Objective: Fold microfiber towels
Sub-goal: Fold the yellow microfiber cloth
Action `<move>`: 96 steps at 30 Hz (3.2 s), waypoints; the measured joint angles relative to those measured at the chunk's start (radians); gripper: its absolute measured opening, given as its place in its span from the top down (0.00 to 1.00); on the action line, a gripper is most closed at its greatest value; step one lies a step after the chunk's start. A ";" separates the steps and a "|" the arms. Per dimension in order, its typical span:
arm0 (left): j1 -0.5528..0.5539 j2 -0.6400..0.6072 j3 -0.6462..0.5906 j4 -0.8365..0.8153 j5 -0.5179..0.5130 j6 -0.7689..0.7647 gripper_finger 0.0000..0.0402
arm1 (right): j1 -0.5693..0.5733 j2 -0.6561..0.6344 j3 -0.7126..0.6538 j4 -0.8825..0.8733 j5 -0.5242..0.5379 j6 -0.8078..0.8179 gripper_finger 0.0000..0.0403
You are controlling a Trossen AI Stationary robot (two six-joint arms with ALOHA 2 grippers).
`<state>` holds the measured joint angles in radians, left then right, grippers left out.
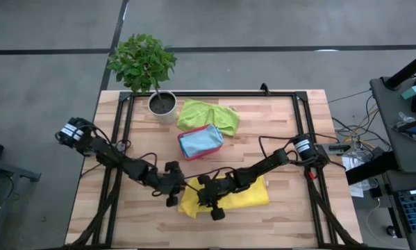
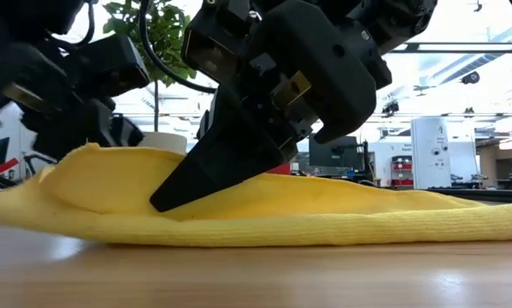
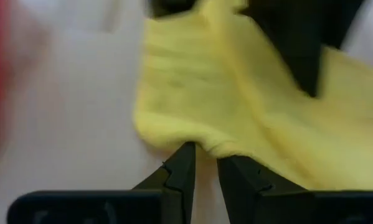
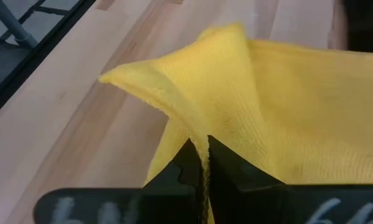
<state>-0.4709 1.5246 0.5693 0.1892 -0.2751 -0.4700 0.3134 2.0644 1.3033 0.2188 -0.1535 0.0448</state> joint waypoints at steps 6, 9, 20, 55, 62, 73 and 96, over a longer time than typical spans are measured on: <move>-0.001 -0.046 0.004 -0.080 -0.098 0.060 0.87 | 0.000 0.000 0.000 -0.005 0.000 0.008 0.98; -0.002 -0.078 0.008 -0.215 -0.088 0.013 0.87 | 0.000 0.000 0.000 -0.004 0.000 0.007 0.98; -0.003 -0.158 0.021 -0.304 -0.098 -0.021 0.87 | -0.006 0.000 0.001 0.005 0.070 -0.011 0.98; -0.001 -0.371 0.126 -0.585 -0.107 -0.049 0.87 | -0.090 -0.002 0.045 -0.020 0.288 0.060 0.82; -0.003 -0.288 0.126 -0.463 -0.088 -0.050 0.87 | -0.083 -0.052 0.045 -0.121 0.282 0.060 0.70; -0.022 -0.169 0.131 -0.313 -0.020 -0.100 0.87 | 0.051 -0.297 -0.006 -0.582 0.278 0.245 0.68; -0.023 0.165 0.183 -0.187 -0.021 -0.122 0.87 | 0.284 -0.833 -0.645 -0.760 0.536 1.164 0.59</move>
<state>-0.4938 1.6897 0.7526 0.0019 -0.2966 -0.5922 0.5973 1.2312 0.6587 -0.5408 0.3823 1.2087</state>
